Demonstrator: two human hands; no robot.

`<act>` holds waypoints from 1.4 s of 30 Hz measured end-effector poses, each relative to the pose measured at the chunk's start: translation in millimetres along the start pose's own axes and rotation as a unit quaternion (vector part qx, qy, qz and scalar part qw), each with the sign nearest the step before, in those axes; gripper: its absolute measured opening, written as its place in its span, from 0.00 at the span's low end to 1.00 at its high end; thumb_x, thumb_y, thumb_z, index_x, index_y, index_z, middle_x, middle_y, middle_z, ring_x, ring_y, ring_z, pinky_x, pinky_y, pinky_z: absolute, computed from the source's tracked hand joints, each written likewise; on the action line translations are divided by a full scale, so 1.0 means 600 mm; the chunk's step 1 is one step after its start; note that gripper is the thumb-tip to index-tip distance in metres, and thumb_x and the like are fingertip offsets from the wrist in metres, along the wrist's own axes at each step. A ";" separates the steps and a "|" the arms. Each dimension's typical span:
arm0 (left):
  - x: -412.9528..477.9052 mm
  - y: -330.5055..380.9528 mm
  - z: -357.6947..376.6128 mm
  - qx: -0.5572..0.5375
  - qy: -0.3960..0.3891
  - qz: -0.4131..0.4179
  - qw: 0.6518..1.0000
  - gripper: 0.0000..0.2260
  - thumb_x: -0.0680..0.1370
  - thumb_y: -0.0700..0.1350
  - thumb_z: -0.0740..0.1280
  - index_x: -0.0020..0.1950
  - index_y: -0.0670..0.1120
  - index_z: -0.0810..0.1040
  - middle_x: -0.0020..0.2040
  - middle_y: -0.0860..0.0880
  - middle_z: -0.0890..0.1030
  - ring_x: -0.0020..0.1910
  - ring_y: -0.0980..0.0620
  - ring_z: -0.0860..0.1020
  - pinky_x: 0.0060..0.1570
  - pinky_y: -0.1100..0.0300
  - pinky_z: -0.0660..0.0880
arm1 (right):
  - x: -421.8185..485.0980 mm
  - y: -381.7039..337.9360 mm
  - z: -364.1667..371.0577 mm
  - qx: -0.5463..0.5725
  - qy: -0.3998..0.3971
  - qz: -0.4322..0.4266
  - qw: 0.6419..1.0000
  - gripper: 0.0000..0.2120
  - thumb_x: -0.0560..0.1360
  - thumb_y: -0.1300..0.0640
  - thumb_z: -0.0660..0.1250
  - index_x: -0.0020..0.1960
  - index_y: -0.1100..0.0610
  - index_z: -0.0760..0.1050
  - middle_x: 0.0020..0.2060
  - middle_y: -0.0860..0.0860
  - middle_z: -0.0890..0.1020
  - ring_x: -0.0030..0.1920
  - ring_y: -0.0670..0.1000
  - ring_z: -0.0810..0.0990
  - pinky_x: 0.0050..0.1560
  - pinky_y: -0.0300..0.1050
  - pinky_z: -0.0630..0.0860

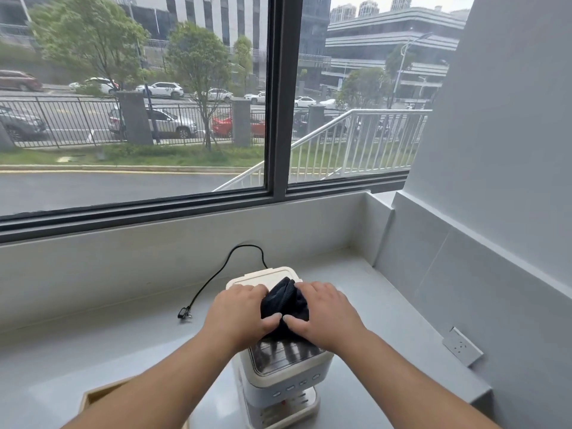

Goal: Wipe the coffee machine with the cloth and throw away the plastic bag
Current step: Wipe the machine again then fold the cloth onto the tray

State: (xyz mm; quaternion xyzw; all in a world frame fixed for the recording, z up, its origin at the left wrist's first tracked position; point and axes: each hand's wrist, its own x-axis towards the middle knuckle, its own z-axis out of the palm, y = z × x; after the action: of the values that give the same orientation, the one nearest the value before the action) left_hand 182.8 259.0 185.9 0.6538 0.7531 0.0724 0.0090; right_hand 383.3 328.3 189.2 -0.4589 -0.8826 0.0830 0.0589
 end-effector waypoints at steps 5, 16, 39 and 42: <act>-0.002 -0.006 0.010 -0.023 0.001 0.010 1.000 0.20 0.74 0.69 0.58 0.50 0.55 0.76 0.47 0.55 0.81 0.50 0.50 0.79 0.43 0.53 0.75 | 0.006 -0.023 0.005 0.015 0.006 0.031 0.999 0.29 0.74 0.32 0.62 0.68 0.47 0.71 0.59 0.47 0.77 0.62 0.53 0.73 0.64 0.50 0.71; 0.002 -0.021 0.018 -0.098 0.010 0.035 0.995 0.16 0.73 0.67 0.59 0.46 0.56 0.72 0.46 0.55 0.80 0.47 0.51 0.79 0.40 0.54 0.74 | 0.027 -0.049 -0.013 0.209 0.017 0.138 0.968 0.10 0.71 0.42 0.67 0.43 0.48 0.77 0.44 0.44 0.80 0.46 0.47 0.79 0.42 0.43 0.74; 0.003 -0.034 -0.003 -0.196 -0.018 0.007 0.980 0.12 0.67 0.64 0.61 0.40 0.56 0.70 0.39 0.59 0.78 0.37 0.61 0.75 0.33 0.56 0.73 | 0.018 -0.060 -0.094 0.296 0.115 0.015 0.948 0.10 0.80 0.49 0.67 0.43 0.52 0.77 0.46 0.51 0.79 0.51 0.49 0.77 0.53 0.44 0.72; 0.004 -0.024 -0.011 -0.216 -0.012 -0.011 0.976 0.11 0.67 0.60 0.60 0.42 0.56 0.72 0.39 0.59 0.79 0.38 0.60 0.76 0.35 0.56 0.74 | 0.018 -0.044 -0.108 0.294 0.133 0.001 0.947 0.11 0.79 0.47 0.66 0.42 0.51 0.76 0.45 0.50 0.79 0.53 0.50 0.76 0.55 0.45 0.72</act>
State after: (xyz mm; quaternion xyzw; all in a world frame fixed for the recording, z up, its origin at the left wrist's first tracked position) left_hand 167.3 259.1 191.0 0.6291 0.7266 0.2255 0.1597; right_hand 367.4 328.0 258.1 -0.4293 -0.8027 0.2765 0.3081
